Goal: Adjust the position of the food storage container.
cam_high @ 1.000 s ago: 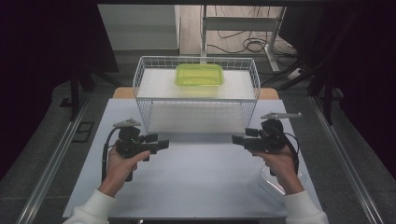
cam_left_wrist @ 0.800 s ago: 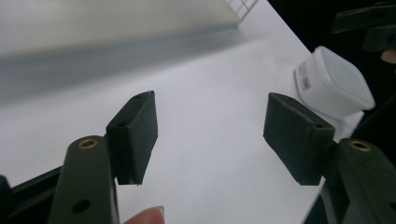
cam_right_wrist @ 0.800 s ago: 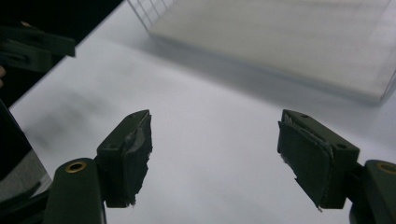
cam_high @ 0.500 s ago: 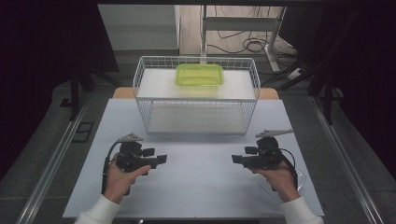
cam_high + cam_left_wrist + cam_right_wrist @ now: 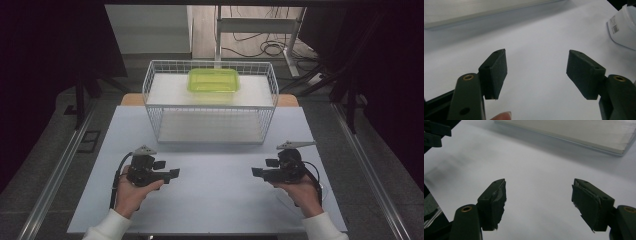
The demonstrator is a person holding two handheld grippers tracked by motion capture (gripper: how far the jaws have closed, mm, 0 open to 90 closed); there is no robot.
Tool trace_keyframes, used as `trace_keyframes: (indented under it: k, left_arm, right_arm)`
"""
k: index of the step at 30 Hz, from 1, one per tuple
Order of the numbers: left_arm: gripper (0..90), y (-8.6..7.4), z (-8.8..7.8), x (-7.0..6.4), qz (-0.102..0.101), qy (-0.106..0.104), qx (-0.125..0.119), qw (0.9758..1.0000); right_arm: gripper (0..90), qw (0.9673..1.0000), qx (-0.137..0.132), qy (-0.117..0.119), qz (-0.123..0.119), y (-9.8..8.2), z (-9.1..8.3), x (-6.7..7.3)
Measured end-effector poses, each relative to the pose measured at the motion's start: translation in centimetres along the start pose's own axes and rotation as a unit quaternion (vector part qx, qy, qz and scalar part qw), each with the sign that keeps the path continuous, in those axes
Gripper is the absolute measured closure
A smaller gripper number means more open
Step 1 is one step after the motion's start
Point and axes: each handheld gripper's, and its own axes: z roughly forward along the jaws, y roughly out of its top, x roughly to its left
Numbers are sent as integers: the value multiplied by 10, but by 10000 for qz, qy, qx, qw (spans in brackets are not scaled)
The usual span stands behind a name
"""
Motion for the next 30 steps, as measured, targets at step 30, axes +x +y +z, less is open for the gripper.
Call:
trace_keyframes:
  k: [30]
  left_arm:
    - [320, -8, 10, 9, -206, -198, 298, 9991]
  right_arm:
    - [577, 9934, -218, -910, 671, -43, -84, -54]
